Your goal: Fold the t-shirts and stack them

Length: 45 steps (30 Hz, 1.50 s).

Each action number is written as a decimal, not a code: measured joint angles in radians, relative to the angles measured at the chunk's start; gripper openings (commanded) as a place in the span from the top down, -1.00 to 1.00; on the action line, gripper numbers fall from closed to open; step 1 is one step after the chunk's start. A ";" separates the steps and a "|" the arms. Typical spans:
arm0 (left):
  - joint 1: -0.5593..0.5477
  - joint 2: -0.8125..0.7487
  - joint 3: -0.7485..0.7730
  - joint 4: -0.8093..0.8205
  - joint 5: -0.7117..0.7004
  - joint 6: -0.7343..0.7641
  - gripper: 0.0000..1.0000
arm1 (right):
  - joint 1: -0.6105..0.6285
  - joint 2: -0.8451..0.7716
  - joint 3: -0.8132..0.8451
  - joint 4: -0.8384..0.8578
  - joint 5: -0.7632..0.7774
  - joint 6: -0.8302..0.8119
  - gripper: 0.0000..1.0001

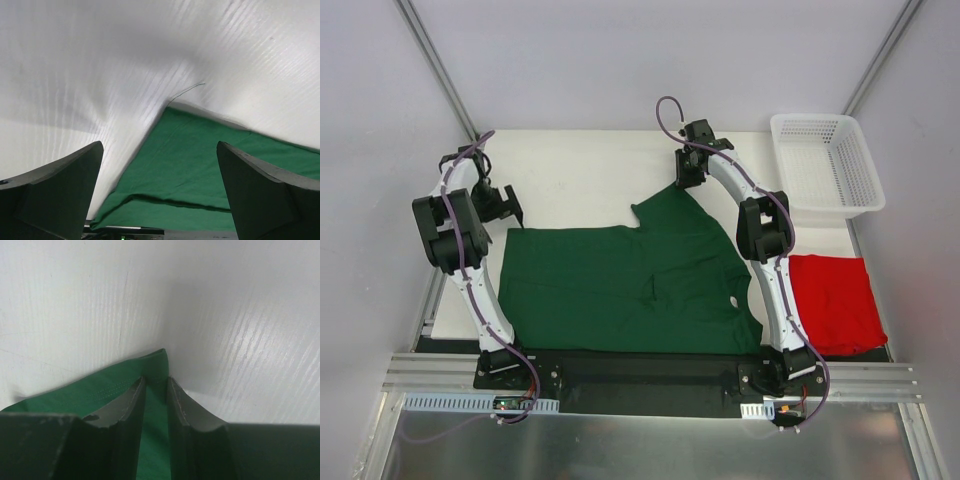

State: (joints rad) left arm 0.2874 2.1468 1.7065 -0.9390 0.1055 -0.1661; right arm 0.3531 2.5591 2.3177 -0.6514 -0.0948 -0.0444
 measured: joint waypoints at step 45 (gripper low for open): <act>-0.037 0.092 0.090 -0.027 -0.063 0.037 0.19 | -0.018 0.000 -0.001 -0.003 -0.027 0.007 0.56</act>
State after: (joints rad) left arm 0.2504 2.2387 1.7962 -0.9661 0.0429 -0.1295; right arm 0.3355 2.5587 2.3165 -0.6540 -0.1215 -0.0376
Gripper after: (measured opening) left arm 0.437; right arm 0.221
